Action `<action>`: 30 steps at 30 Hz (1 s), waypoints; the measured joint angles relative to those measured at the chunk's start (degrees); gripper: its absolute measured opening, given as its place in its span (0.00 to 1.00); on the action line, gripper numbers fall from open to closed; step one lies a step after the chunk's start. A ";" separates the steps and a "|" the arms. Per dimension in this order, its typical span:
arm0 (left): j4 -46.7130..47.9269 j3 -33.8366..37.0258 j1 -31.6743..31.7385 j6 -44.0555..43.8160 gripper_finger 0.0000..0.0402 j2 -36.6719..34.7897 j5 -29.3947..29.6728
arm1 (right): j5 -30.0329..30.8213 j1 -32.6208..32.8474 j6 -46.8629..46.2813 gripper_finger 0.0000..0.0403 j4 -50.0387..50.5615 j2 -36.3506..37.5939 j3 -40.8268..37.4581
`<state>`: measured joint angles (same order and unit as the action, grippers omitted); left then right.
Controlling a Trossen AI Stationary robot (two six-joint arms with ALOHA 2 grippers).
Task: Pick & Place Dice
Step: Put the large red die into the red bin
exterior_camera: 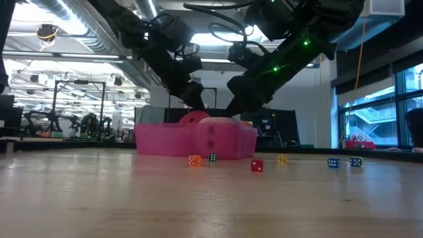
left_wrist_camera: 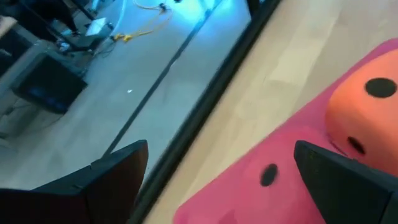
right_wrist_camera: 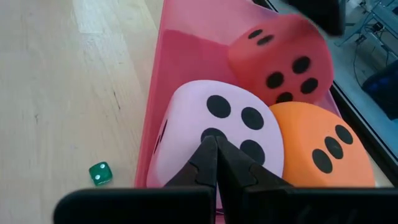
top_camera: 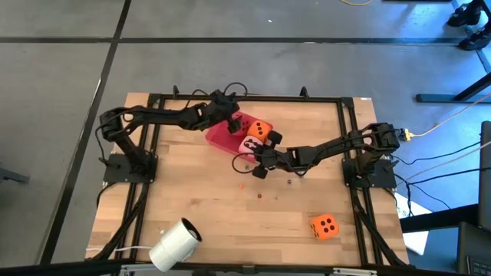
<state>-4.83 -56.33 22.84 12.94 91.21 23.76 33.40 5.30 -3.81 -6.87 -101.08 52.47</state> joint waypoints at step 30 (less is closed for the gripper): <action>5.07 -0.14 -2.86 -0.68 1.00 -4.45 13.60 | -2.01 -0.04 -0.45 0.00 -0.17 0.00 0.04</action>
<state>0.24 -56.46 19.98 12.26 86.76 37.36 31.38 5.26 -4.27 -7.05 -101.08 52.51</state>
